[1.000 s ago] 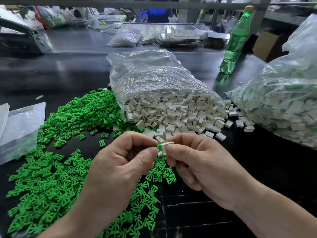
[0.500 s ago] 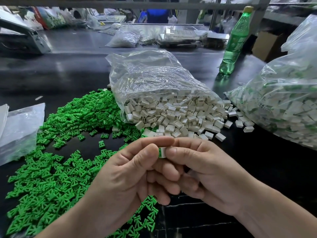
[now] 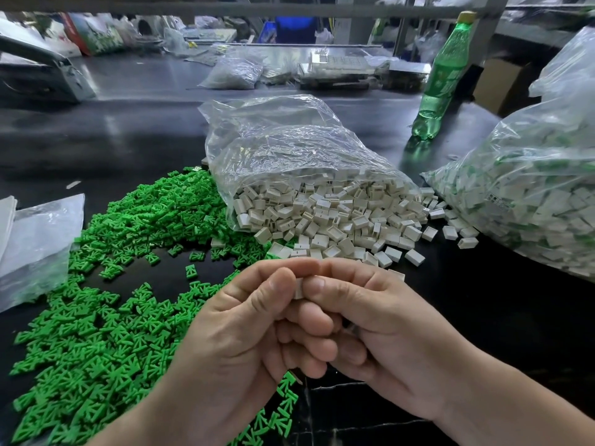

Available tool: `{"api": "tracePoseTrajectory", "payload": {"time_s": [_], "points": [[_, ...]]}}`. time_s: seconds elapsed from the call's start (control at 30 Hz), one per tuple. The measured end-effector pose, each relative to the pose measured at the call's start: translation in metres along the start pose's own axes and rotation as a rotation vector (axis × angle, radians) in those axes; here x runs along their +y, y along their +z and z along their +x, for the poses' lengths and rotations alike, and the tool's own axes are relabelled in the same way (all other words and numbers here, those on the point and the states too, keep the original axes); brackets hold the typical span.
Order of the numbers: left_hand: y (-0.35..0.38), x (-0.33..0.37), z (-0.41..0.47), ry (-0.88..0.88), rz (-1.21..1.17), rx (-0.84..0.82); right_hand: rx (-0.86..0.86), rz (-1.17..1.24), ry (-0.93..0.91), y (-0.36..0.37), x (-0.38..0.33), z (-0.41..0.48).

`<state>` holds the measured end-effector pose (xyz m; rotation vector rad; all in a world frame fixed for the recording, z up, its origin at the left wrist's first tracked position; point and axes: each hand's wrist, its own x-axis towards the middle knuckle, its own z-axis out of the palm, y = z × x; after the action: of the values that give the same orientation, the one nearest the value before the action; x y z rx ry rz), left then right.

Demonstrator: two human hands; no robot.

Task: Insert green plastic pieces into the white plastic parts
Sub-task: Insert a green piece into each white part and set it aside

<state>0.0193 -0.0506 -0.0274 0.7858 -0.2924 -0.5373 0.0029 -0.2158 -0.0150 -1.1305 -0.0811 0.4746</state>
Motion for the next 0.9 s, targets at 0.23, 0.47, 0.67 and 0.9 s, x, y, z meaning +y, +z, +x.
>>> {"api": "tracePoseTrajectory", "payload": {"time_s": [0.23, 0.47, 0.67, 0.9], "points": [[-0.0019, -0.0005, 0.0004, 0.000, 0.022, -0.052, -0.023, 0.030, 0.006, -0.0015, 0.0007, -0.0010], [-0.0005, -0.0015, 0.0001, 0.089, 0.149, 0.047, -0.037, 0.019, 0.001, 0.0007, 0.0012, -0.0003], [0.0008, -0.0010, -0.0005, 0.117, 0.174, 0.084, -0.037, 0.034, -0.024, 0.0055, 0.0030, 0.0009], [0.0030, 0.0014, 0.0007, 0.139, 0.278, 0.061, 0.045, 0.020, -0.048, 0.0022, -0.0013, 0.0030]]}}
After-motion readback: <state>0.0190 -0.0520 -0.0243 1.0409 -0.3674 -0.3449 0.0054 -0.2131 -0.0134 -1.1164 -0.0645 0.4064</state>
